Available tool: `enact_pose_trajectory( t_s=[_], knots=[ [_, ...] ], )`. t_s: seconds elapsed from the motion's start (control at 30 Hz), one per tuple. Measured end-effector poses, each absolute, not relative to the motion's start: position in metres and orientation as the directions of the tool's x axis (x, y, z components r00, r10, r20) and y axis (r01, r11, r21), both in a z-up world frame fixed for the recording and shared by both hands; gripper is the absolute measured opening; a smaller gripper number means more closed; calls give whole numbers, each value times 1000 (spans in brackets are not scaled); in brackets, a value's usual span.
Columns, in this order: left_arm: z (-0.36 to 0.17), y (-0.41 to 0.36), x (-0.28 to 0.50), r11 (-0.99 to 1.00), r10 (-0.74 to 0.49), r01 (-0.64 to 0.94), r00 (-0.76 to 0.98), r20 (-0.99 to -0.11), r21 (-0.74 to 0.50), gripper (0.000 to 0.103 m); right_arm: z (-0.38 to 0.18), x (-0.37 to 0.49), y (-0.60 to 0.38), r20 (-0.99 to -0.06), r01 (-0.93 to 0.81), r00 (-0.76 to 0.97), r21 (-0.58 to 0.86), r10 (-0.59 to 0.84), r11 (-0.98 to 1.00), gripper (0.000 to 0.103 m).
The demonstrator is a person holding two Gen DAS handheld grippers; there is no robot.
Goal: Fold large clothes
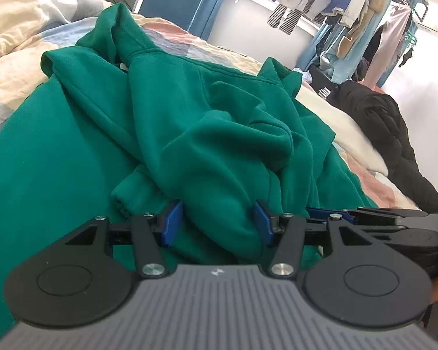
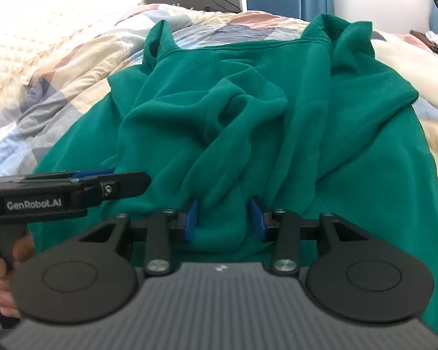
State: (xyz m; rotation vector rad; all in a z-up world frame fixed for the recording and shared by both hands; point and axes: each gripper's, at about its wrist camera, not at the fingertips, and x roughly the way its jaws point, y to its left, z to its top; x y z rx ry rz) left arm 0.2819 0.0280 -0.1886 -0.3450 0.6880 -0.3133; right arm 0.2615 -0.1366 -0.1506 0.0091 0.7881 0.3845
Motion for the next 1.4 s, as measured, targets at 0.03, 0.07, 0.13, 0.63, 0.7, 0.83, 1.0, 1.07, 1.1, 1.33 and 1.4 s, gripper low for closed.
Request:
enact_pose_trajectory(
  t_s=[0.03, 0.07, 0.13, 0.63, 0.7, 0.83, 1.0, 1.07, 1.1, 1.33, 1.4],
  knots=[
    [-187, 29, 280, 897, -389, 162, 731, -560, -411, 59, -149, 260, -140, -690, -327, 637, 163, 344, 931, 42],
    [-183, 30, 277, 899, -386, 162, 734, -559, -407, 59, -146, 258, -143, -689, -318, 635, 178, 349, 931, 42],
    [-177, 32, 270, 904, -374, 160, 742, -556, -396, 59, -138, 250, -152, -680, -295, 643, 206, 353, 933, 42],
    [-158, 88, 223, 923, -227, -48, 734, -640, -381, 59, -98, 187, -236, -629, 108, 776, 203, 45, 973, 73],
    [-161, 105, 221, 903, -210, -113, 726, -655, -415, 60, -101, 187, -253, -633, 187, 774, 259, 20, 948, 80],
    [-168, 141, 216, 843, -170, -250, 717, -676, -477, 60, -118, 192, -285, -682, 338, 731, 338, -19, 878, 86],
    [-177, 173, 208, 765, -153, -350, 718, -679, -541, 60, -154, 202, -316, -758, 488, 649, 472, 56, 734, 86],
    [-178, 181, 202, 739, -138, -374, 730, -669, -561, 60, -169, 202, -320, -766, 515, 631, 530, 120, 674, 86],
    [-176, 184, 200, 730, -138, -377, 735, -664, -569, 60, -172, 202, -321, -759, 514, 634, 559, 151, 651, 87],
    [-179, 197, 192, 721, -65, -453, 710, -701, -525, 60, -171, 205, -310, -651, 372, 674, 707, 349, 601, 88],
    [-186, 197, 195, 713, -109, -442, 697, -709, -544, 60, -170, 205, -307, -615, 328, 678, 742, 401, 585, 88]
  ],
)
